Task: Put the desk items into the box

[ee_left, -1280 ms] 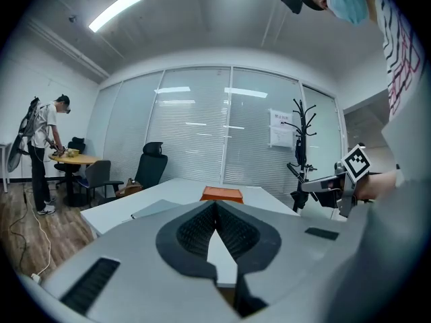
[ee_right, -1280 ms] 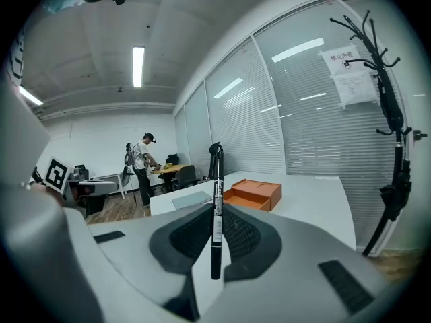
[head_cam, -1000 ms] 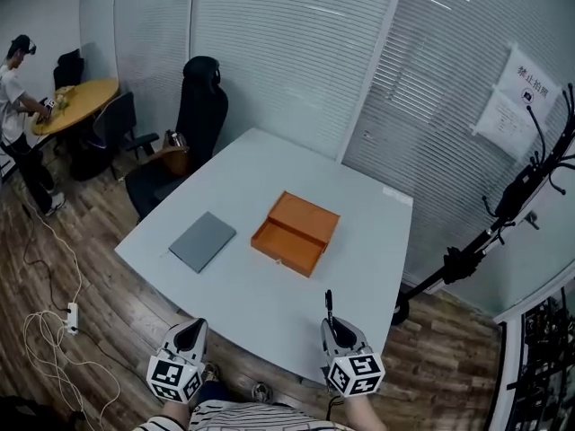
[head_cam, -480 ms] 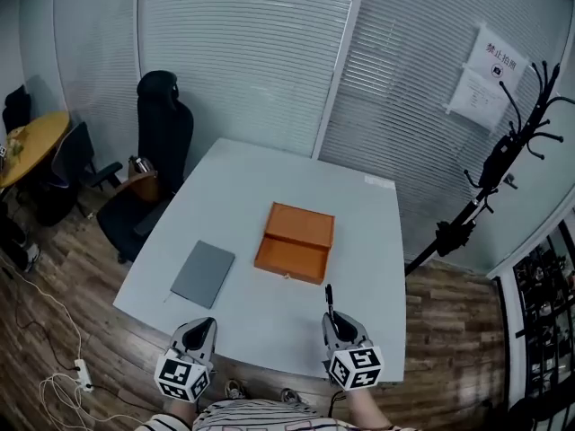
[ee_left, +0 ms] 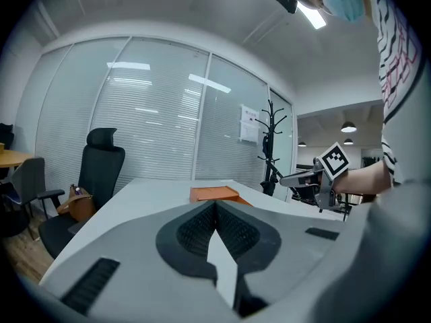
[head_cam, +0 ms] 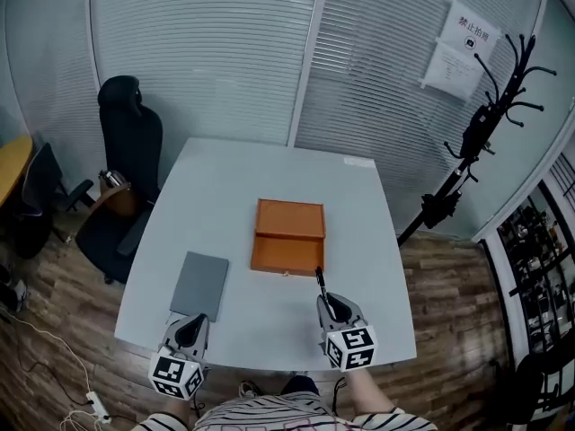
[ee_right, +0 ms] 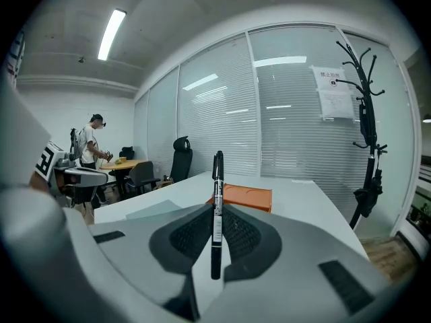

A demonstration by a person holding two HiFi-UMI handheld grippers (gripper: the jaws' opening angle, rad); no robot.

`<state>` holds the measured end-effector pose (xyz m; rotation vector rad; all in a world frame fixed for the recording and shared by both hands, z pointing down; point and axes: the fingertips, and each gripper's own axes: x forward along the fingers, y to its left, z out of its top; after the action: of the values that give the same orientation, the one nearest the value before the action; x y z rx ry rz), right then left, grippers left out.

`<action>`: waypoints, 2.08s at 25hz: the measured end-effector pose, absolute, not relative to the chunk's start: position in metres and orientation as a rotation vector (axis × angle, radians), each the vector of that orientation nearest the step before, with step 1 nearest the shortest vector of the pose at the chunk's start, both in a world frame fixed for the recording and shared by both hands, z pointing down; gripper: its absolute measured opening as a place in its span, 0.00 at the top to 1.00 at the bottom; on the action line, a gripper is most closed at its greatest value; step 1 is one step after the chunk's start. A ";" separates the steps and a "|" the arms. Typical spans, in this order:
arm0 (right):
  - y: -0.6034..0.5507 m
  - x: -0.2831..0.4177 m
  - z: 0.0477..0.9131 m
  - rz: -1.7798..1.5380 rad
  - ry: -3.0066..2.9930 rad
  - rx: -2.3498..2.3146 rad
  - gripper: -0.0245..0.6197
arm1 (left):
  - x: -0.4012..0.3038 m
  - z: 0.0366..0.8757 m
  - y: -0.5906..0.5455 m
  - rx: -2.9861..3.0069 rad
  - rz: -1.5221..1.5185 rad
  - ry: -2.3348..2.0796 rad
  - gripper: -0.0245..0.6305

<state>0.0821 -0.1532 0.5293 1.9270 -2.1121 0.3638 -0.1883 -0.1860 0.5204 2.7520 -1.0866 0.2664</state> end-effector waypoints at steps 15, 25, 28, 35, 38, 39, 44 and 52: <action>-0.246 0.141 0.559 0.356 -2.047 1.768 0.87 | -0.133 0.532 -0.233 2.696 0.255 -1.093 0.93; -0.302 0.146 0.610 0.353 -2.049 1.505 0.87 | -0.117 0.547 -0.240 2.593 0.281 -1.182 0.93; -0.314 0.143 0.624 0.339 -2.048 1.423 0.87 | -0.116 0.554 -0.236 2.560 0.290 -1.209 0.93; -0.331 0.130 0.654 0.341 -2.026 1.242 0.87 | -0.122 0.567 -0.230 2.488 0.307 -1.265 0.93; -0.337 0.129 0.668 0.348 -2.004 1.185 0.87 | -0.121 0.570 -0.229 2.472 0.309 -1.277 0.93; -0.339 0.128 0.671 0.346 -1.999 1.170 0.87 | -0.120 0.570 -0.228 2.469 0.308 -1.280 0.93; -0.350 0.125 0.680 0.334 -1.960 1.103 0.87 | -0.119 0.571 -0.224 2.458 0.315 -1.290 0.93; -0.359 0.123 0.701 0.376 -1.837 0.994 0.87 | -0.118 0.578 -0.220 2.435 0.323 -1.297 0.93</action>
<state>0.1234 -0.3587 0.7008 0.9939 -1.8367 0.3757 -0.1184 -0.2200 0.5777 2.4353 -1.2969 0.3229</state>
